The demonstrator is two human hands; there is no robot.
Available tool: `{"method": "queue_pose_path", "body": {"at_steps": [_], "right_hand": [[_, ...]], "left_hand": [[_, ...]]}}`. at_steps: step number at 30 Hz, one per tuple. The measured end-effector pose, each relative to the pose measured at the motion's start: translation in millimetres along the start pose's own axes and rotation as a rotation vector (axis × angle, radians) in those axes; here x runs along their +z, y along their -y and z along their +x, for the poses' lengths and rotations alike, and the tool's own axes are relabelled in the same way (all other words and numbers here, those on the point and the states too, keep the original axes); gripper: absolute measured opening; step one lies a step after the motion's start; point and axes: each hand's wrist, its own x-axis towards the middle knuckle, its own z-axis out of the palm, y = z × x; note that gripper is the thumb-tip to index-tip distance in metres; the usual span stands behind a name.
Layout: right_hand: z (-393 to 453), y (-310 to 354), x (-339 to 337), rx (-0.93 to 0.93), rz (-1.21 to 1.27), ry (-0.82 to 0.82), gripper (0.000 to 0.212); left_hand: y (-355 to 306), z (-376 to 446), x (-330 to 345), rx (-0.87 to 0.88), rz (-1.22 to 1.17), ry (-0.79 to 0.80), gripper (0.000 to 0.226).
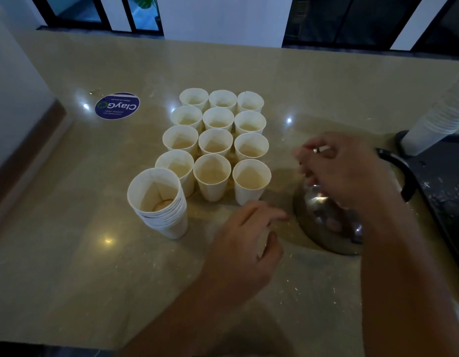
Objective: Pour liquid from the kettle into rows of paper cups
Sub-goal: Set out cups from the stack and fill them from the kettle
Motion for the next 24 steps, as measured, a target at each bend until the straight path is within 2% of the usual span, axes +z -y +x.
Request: {"method": "queue_pose_path", "body": {"at_steps": [2,5,9,13,18,24], "right_hand": [[-6.5,1.6,-21.7,-0.057,0.047,-0.119,0.012],[-11.7,-2.4,-45.5,-0.128,0.012,-0.269,0.010],[-8.2,-26.4,-65.4,-0.073,-0.065,-0.337,0.011],[-3.6,-54.3,-75.0,0.030,-0.068,-0.254,0.020],[1.7,-69.3,-71.6,0.010,0.074,-0.288,0.014],[1.4,-69.4,-66.1,-0.080,0.214,-0.280,0.010]], "left_hand": [[-7.6,18.7,5.4,0.020,0.015,0.060,0.030],[-21.5,43.5,16.3,-0.080,-0.030,0.197,0.030],[-18.5,49.5,39.0,-0.141,0.029,0.288,0.039],[-12.2,44.2,52.6,-0.222,0.022,0.264,0.043],[-17.6,48.2,57.8,-0.224,-0.041,0.237,0.045],[-23.7,67.4,54.5,-0.169,-0.091,0.105,0.055]]}}
